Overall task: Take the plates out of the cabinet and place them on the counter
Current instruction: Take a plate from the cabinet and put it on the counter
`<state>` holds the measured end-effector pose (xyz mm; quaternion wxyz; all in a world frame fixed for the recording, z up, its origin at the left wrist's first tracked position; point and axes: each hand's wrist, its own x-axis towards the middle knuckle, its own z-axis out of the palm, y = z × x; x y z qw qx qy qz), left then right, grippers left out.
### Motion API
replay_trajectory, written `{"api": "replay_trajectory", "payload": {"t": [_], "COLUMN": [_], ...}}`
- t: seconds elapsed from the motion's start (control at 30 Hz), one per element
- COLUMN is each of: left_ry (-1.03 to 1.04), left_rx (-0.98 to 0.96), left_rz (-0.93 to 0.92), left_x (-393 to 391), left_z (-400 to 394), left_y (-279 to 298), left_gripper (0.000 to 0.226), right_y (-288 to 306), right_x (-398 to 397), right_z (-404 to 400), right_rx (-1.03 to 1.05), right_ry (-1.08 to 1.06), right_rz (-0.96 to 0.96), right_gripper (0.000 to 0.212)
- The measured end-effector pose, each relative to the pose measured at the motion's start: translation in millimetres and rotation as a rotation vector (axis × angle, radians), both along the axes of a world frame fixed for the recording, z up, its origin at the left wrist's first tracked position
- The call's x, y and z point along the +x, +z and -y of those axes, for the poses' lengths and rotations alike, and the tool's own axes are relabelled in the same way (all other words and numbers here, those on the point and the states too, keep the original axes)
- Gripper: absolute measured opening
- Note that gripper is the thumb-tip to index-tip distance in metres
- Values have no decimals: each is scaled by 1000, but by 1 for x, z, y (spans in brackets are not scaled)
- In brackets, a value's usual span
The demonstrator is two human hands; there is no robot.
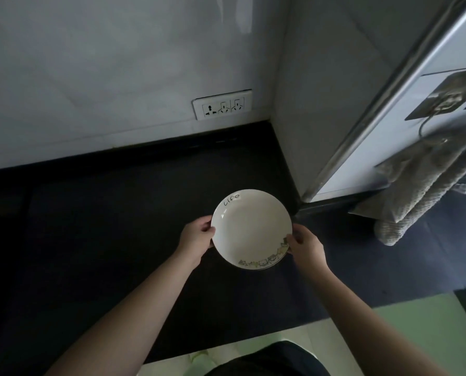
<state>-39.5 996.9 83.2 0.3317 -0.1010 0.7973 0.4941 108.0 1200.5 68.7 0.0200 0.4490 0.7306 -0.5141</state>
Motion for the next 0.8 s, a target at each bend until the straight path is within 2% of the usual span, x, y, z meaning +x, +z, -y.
{"api": "replay_trajectory", "payload": {"t": [0.27,0.4,0.57,0.67,0.8], "left_ry": [43,104,169,42,-259], "left_rx": [-93,-57,-37,-141,-291], "left_rz": [-70,-30,-4,-20,-146], "left_x": [0,5,18,26,40], "left_z": [2,7,20,33,51], "left_y": [9,10,16,29,53], "left_gripper": [46,44,45,44,50], "right_y": [3,8,13,20,34], "right_x": [-12,-19,-21,-18,-14], "right_z": [9,14,12,12,15], "right_rx": [-134,-212,-141,-43,91], "right_ry": [-34,-34,89,168,282], "right_rz": [-54,-52,56,116,152], "right_gripper": [30,32,44,52,59]}}
